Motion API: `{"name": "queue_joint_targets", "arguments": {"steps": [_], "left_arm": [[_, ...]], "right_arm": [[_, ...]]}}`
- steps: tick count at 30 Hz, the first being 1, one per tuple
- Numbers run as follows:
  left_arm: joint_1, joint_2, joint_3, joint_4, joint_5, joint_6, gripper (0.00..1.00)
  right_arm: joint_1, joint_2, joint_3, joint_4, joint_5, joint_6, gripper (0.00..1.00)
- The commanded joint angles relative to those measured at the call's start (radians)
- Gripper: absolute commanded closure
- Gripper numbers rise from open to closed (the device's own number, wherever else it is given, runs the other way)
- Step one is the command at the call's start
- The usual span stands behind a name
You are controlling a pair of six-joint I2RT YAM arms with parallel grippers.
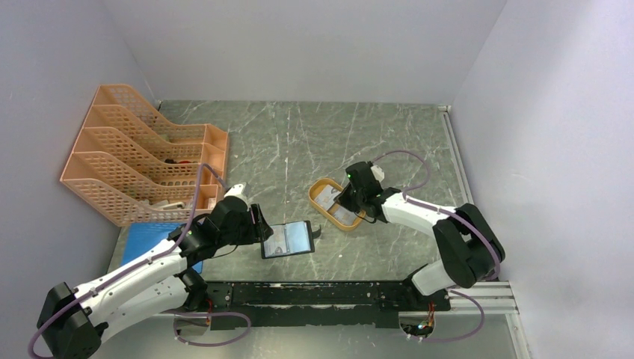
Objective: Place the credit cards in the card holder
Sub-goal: Pick up the credit card from the storage box, then turn over the card slot in the card holder.
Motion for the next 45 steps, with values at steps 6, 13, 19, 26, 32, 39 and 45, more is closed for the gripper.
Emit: {"name": "queue_joint_targets", "arguments": {"steps": [6,13,19,26,32,39,45], "left_arm": [[-0.006,-0.006,-0.001,-0.015,-0.014,-0.005,0.42],[-0.006,-0.002,0.011,-0.021,-0.021,0.002,0.42],[-0.006,-0.003,0.025,-0.033,-0.023,0.007,0.42],[-0.006,-0.040,0.102,-0.114,-0.058,0.037,0.41],[-0.007,-0.070,0.113,-0.045,0.049,0.091,0.29],[-0.087,0.027,0.150,0.029,0.055,0.102,0.19],[-0.196,0.175,0.181,0.076,-0.021,0.071,0.20]], "right_arm": [[-0.005,-0.097,0.055,-0.110,-0.018,0.015,1.00],[-0.006,-0.142,0.074,-0.146,-0.035,0.028,1.00],[-0.026,-0.166,0.071,-0.134,-0.110,0.060,1.00],[-0.147,-0.321,0.157,-0.310,-0.441,-0.026,1.00],[-0.199,-0.393,0.177,-0.405,-0.677,-0.118,1.00],[-0.180,-0.373,0.137,-0.489,-0.736,-0.397,1.00],[-0.043,-0.342,0.031,-0.404,-0.713,-0.443,1.00]]}}
